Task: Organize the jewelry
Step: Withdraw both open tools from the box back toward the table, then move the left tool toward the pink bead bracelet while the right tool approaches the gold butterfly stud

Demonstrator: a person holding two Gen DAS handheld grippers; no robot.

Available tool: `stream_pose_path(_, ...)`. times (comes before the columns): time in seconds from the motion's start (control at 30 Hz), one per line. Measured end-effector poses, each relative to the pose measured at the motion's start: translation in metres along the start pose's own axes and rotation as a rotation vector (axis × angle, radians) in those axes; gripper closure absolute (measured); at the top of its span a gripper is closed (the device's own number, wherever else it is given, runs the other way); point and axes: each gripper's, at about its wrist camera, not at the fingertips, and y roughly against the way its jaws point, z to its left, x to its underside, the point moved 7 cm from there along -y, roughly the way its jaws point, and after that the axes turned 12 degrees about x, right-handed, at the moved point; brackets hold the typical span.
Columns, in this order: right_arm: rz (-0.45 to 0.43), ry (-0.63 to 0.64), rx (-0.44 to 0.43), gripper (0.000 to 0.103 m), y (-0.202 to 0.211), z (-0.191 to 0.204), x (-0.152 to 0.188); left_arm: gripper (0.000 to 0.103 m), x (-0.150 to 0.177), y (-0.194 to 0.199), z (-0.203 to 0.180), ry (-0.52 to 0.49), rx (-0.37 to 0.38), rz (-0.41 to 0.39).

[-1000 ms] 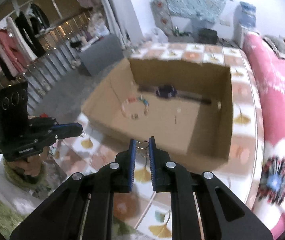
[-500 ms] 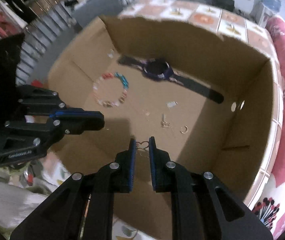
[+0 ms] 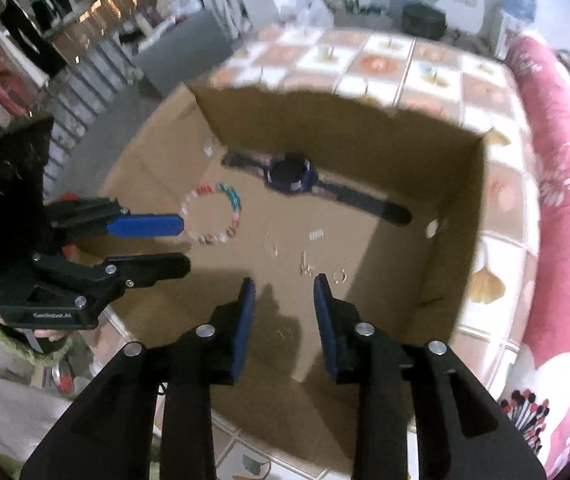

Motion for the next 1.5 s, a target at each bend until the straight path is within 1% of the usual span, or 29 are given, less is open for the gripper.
stream_pose_path(0.03, -0.035, -0.008, -0.002, 0.068, 0.011, -0.001, 0.000, 0.054, 0.000, 0.011, -0.004, -0.012, -0.006, -0.027)
stream_pose_path(0.07, -0.093, -0.019, -0.011, 0.065, 0.030, -0.001, 0.002, 0.052, 0.000, 0.020, -0.007, -0.023, -0.012, -0.049)
stream_pose_path(0.1, -0.131, -0.028, -0.015, 0.060, 0.042, -0.002, 0.003, 0.049, 0.002, 0.035, -0.012, -0.041, -0.022, -0.085)
stream_pose_path(0.13, -0.178, -0.039, -0.013, 0.058, 0.057, -0.002, 0.006, 0.044, 0.003, 0.045, -0.016, -0.055, -0.028, -0.109)
stream_pose_path(0.17, -0.213, -0.047, -0.008, 0.055, 0.068, -0.002, 0.010, 0.041, 0.005, 0.053, -0.020, -0.067, -0.034, -0.129)
stream_pose_path(0.23, -0.302, -0.064, -0.003, 0.050, 0.098, 0.001, 0.026, 0.031, 0.014, 0.076, -0.029, -0.101, -0.047, -0.177)
stream_pose_path(0.3, -0.356, -0.076, -0.009, 0.041, 0.115, 0.005, 0.043, 0.026, 0.029, 0.095, -0.037, -0.122, -0.052, -0.205)
stream_pose_path(0.33, -0.383, -0.081, -0.006, 0.040, 0.123, 0.008, 0.054, 0.024, 0.036, 0.102, -0.039, -0.121, -0.054, -0.212)
stream_pose_path(0.4, -0.416, -0.094, -0.001, 0.033, 0.129, 0.014, 0.074, 0.019, 0.050, 0.109, -0.041, -0.113, -0.051, -0.216)
stream_pose_path(0.43, -0.423, -0.104, -0.002, 0.032, 0.129, 0.018, 0.085, 0.018, 0.061, 0.113, -0.041, -0.104, -0.052, -0.217)
stream_pose_path(0.5, -0.414, -0.134, -0.001, 0.029, 0.123, 0.025, 0.111, 0.017, 0.077, 0.115, -0.040, -0.093, -0.059, -0.215)
stream_pose_path(0.6, -0.360, -0.176, 0.023, 0.025, 0.099, 0.034, 0.146, 0.016, 0.108, 0.109, -0.035, -0.064, -0.097, -0.188)
stream_pose_path(0.67, -0.325, -0.199, 0.036, 0.025, 0.085, 0.038, 0.163, 0.016, 0.124, 0.103, -0.032, -0.055, -0.116, -0.168)
stream_pose_path(0.7, -0.296, -0.220, 0.057, 0.025, 0.073, 0.041, 0.174, 0.015, 0.134, 0.099, -0.030, -0.050, -0.126, -0.155)
stream_pose_path(0.8, -0.250, -0.228, 0.112, 0.024, 0.050, 0.049, 0.194, 0.013, 0.159, 0.084, -0.022, -0.027, -0.172, -0.124)
stream_pose_path(0.87, -0.209, -0.237, 0.154, 0.023, 0.032, 0.052, 0.205, 0.013, 0.178, 0.070, -0.015, 0.000, -0.209, -0.087)
stream_pose_path(0.9, -0.190, -0.241, 0.177, 0.022, 0.026, 0.052, 0.208, 0.013, 0.187, 0.063, -0.011, 0.011, -0.232, -0.065)
stream_pose_path(1.0, -0.131, -0.246, 0.306, 0.021, 0.006, 0.048, 0.218, 0.013, 0.202, 0.049, -0.005, 0.026, -0.290, -0.025)
stream_pose_path(1.07, -0.123, -0.248, 0.339, 0.019, -0.001, 0.046, 0.219, 0.013, 0.210, 0.039, -0.003, 0.035, -0.315, -0.006)
stream_pose_path(1.13, -0.114, -0.263, 0.360, 0.017, -0.007, 0.044, 0.217, 0.013, 0.213, 0.033, 0.002, 0.049, -0.350, 0.003)
stream_pose_path(1.2, -0.109, -0.263, 0.390, 0.016, -0.011, 0.043, 0.215, 0.013, 0.215, 0.029, 0.003, 0.054, -0.365, 0.003)
stream_pose_path(1.27, -0.112, -0.254, 0.424, 0.014, -0.014, 0.043, 0.212, 0.013, 0.214, 0.024, 0.007, 0.066, -0.410, 0.008)
stream_pose_path(1.33, -0.107, -0.255, 0.433, 0.014, -0.018, 0.044, 0.210, 0.010, 0.212, 0.023, 0.008, 0.069, -0.439, 0.014)
stream_pose_path(1.43, -0.082, -0.260, 0.444, 0.013, -0.028, 0.043, 0.210, 0.009, 0.211, 0.018, 0.008, 0.060, -0.481, 0.033)
stream_pose_path(1.5, -0.067, -0.254, 0.457, 0.013, -0.032, 0.041, 0.210, 0.008, 0.211, 0.017, 0.007, 0.062, -0.492, 0.032)
